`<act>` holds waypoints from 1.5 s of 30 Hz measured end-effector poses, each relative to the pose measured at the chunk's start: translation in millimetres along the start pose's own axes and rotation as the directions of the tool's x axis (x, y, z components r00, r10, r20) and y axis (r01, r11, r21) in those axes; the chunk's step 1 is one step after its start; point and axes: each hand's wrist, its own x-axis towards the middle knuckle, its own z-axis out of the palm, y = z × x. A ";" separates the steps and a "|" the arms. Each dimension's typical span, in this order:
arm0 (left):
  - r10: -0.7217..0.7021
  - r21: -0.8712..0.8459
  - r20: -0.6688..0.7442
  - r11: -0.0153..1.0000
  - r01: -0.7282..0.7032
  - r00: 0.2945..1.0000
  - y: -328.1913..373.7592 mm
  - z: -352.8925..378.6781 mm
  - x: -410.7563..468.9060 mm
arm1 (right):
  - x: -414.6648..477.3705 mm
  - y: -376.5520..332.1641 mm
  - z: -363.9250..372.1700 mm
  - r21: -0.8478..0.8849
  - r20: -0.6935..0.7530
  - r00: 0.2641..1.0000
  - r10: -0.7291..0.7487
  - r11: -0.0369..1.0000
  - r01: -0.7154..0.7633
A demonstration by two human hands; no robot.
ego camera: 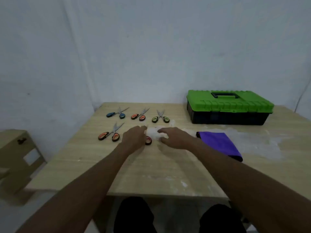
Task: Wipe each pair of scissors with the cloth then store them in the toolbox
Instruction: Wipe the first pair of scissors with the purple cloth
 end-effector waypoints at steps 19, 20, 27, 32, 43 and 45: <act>-0.177 -0.910 0.296 0.248 0.333 0.939 62.5 -0.5 -0.4 | -17.7 26.3 49.7 0.215 -0.275 0.961 0.002 0.975 0.060; -0.142 -0.920 0.320 0.192 0.343 0.937 69.6 2.2 2.2 | -22.9 32.1 44.6 0.210 -0.280 0.960 0.001 0.976 0.061; 0.060 -0.934 0.355 0.069 0.351 0.933 107.8 16.7 9.8 | -71.8 92.2 4.1 -0.003 -0.360 0.927 0.102 0.994 -0.110; 0.116 -0.939 0.344 0.029 0.343 0.932 133.4 22.3 10.2 | -87.9 123.6 1.9 -0.069 -0.269 0.897 0.351 0.922 -0.382; 0.149 -0.915 0.401 0.100 0.390 0.904 125.2 24.8 10.7 | -66.7 132.9 -5.0 0.088 -0.367 0.846 0.386 0.920 -0.382; 0.131 -0.915 0.400 0.106 0.389 0.907 123.9 27.1 11.7 | -61.6 126.0 0.8 -0.090 -0.331 0.868 0.369 0.904 -0.419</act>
